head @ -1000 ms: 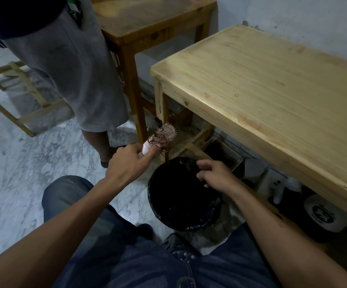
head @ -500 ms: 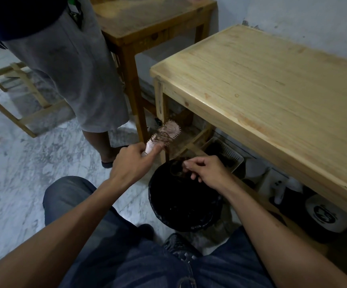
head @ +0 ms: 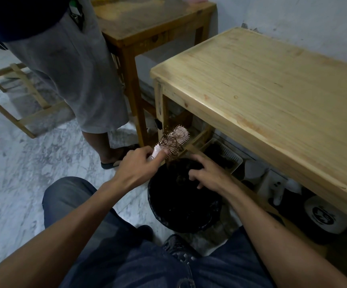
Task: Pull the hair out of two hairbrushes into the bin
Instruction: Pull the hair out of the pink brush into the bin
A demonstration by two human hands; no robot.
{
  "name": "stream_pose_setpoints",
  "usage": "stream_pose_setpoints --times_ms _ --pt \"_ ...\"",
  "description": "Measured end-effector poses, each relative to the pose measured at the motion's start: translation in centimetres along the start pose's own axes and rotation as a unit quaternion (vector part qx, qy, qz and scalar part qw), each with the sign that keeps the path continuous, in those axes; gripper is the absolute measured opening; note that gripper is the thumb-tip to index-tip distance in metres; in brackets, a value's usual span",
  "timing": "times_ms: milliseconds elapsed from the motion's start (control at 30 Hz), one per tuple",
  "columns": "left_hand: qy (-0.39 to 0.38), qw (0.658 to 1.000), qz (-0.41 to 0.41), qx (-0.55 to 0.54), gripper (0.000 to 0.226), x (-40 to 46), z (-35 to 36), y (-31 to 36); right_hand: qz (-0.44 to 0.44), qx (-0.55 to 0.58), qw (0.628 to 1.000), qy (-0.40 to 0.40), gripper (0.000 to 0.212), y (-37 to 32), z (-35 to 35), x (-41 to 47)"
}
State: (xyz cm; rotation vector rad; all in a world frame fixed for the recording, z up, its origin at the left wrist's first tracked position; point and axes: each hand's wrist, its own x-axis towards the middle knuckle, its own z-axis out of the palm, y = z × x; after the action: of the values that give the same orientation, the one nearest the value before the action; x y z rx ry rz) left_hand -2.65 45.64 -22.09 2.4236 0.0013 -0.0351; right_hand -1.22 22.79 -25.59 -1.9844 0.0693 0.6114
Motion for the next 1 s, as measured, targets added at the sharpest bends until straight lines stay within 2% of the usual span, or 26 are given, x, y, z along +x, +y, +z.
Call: stream_pose_setpoints --times_ms 100,233,267,400,467,533,600,700,800,833,933,1000 --pt "-0.060 0.998 0.008 -0.001 0.034 -0.2 -0.2 0.5 -0.033 0.116 0.993 -0.009 0.065 -0.4 0.1 0.3" --pt "-0.107 0.994 0.021 0.010 0.011 -0.2 -0.3 0.5 -0.059 0.146 0.988 0.008 0.010 -0.3 0.6 1.0" --pt "-0.110 0.994 0.021 0.011 0.008 -0.2 -0.2 0.3 -0.061 0.135 0.989 0.022 0.005 -0.1 0.6 1.0" --pt "-0.072 0.997 -0.029 -0.029 0.016 -0.2 -0.4 0.0 -0.036 0.102 0.992 0.070 0.012 1.4 0.1 0.9" --pt "-0.034 0.993 -0.079 -0.077 0.017 0.0 -0.7 -0.1 -0.027 0.079 0.994 0.072 0.011 2.2 -0.2 0.7" --pt "-0.004 0.984 -0.123 -0.126 0.017 0.2 -0.9 0.0 -0.018 0.042 0.997 0.067 0.021 2.8 -0.6 0.3" --pt "0.007 0.980 -0.136 -0.145 0.016 0.4 -1.1 -0.1 -0.002 0.019 0.998 0.067 0.023 3.1 -0.8 0.0" --pt "0.007 0.982 -0.125 -0.142 0.018 0.5 -1.0 -0.3 0.014 -0.014 0.998 0.066 0.015 3.2 -0.9 -0.3" --pt "-0.001 0.990 -0.094 -0.101 0.017 0.4 -0.8 -0.4 0.031 -0.058 0.997 0.051 0.022 3.1 -0.5 0.0" --pt "-0.006 0.994 -0.076 -0.080 0.016 0.4 -0.7 -0.4 0.032 -0.065 0.996 0.043 0.028 2.9 -0.3 0.1" --pt "-0.015 0.999 -0.027 -0.015 0.013 0.2 -0.3 -0.3 0.019 -0.059 0.998 0.024 0.064 1.5 -0.2 -0.1" --pt "-0.014 1.000 0.008 0.016 0.017 0.1 0.0 -0.3 0.007 0.006 1.000 0.011 0.074 0.4 -0.1 -0.4"
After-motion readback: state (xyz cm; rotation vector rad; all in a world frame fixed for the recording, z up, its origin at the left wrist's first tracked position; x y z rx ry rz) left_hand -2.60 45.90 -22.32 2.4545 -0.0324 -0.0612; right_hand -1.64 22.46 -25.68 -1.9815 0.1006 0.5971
